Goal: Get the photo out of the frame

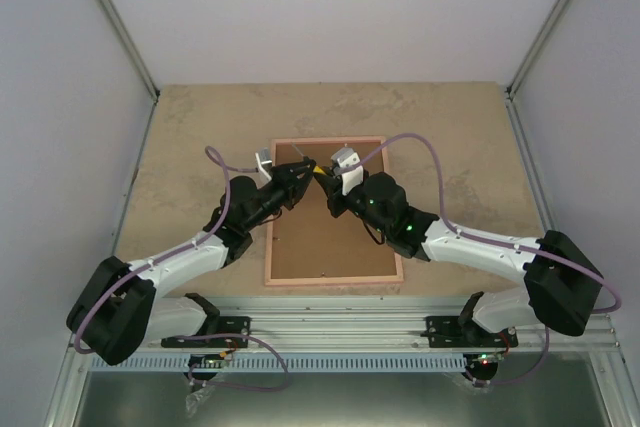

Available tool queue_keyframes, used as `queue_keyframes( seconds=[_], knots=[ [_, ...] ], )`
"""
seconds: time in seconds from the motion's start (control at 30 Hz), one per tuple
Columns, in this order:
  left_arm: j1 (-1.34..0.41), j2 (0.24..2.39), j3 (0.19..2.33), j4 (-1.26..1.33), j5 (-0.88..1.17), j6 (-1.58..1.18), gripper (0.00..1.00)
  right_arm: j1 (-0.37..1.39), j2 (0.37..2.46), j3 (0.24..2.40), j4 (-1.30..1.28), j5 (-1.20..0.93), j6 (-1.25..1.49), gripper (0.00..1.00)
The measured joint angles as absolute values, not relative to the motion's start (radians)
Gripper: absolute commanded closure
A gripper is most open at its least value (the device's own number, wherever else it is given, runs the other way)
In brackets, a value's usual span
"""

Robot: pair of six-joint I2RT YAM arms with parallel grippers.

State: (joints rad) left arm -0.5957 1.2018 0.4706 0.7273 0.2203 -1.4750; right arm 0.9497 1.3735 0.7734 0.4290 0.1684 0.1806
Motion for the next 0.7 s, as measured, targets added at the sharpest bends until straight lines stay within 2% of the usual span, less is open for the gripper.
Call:
queue_keyframes(
  seconds=[0.17, 0.27, 0.37, 0.53, 0.7],
  knots=[
    [-0.596, 1.192, 0.459, 0.732, 0.218, -1.490, 0.80, 0.950, 1.374, 0.773, 0.425, 0.168, 0.172, 1.00],
    [-0.596, 1.180, 0.451, 0.731, 0.218, -1.493, 0.65, 0.951, 1.369, 0.773, 0.419, 0.159, 0.163, 1.00],
    [-0.599, 1.158, 0.446, 0.723, 0.215, -1.495, 0.54, 0.947, 1.354, 0.773, 0.391, 0.157, 0.142, 1.00],
    [-0.599, 1.093, 0.445, 0.654, 0.199, -1.455, 0.45, 0.939, 1.324, 0.773, 0.316, 0.163, 0.091, 1.00],
    [-0.552, 1.026, 0.481, 0.451, 0.199, -1.355, 0.38, 0.928, 1.290, 0.774, 0.214, 0.163, 0.034, 1.00]
  ],
)
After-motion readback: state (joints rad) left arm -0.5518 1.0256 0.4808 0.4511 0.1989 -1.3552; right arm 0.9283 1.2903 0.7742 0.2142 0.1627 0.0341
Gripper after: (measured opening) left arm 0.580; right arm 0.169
